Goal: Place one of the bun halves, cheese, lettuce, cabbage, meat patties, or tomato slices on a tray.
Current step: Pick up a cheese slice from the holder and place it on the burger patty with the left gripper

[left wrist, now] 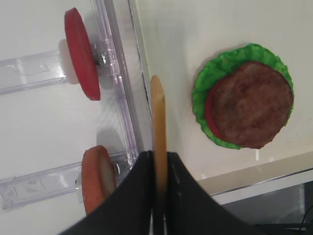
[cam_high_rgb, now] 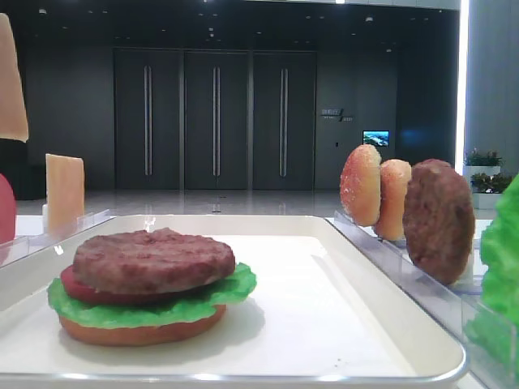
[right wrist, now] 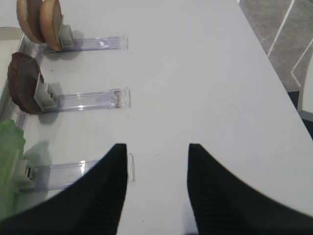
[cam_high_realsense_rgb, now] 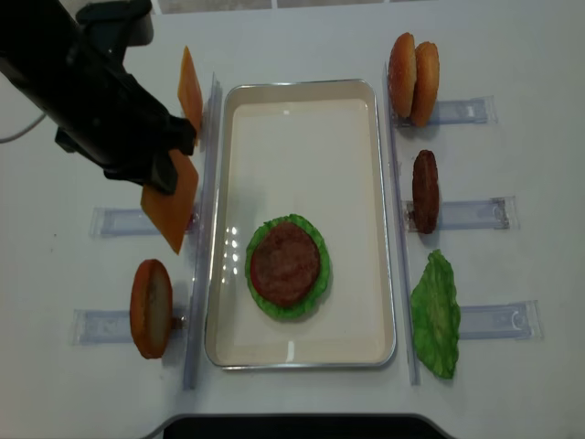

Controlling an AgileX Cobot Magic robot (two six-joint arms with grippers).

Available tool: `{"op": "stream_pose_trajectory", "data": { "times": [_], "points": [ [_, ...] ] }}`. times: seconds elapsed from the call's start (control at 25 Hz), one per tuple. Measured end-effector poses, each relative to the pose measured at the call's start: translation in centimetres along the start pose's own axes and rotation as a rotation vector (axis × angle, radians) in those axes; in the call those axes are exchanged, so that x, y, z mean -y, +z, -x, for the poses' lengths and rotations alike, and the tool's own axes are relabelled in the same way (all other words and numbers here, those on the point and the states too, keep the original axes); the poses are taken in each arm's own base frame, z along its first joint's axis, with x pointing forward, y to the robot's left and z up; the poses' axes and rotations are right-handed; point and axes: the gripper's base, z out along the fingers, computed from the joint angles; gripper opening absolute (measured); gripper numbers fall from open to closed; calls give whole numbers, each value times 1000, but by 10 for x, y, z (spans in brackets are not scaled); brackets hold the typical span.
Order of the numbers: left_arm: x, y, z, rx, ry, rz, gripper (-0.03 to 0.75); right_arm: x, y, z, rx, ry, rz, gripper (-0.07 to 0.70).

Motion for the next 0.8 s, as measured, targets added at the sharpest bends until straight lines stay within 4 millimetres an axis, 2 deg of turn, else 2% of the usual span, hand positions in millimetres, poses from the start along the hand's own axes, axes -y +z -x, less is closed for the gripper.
{"op": "stream_pose_trajectory", "data": {
  "times": [0.4, 0.56, 0.8],
  "points": [
    [7, 3, 2, 33, 47, -81, 31, 0, 0, 0, 0, 0, 0, 286],
    [19, 11, 1, 83, 80, -230, 31, 0, 0, 0, 0, 0, 0, 286],
    [37, 30, -10, 139, 103, -528, 30, 0, 0, 0, 0, 0, 0, 286]
  ]
}}
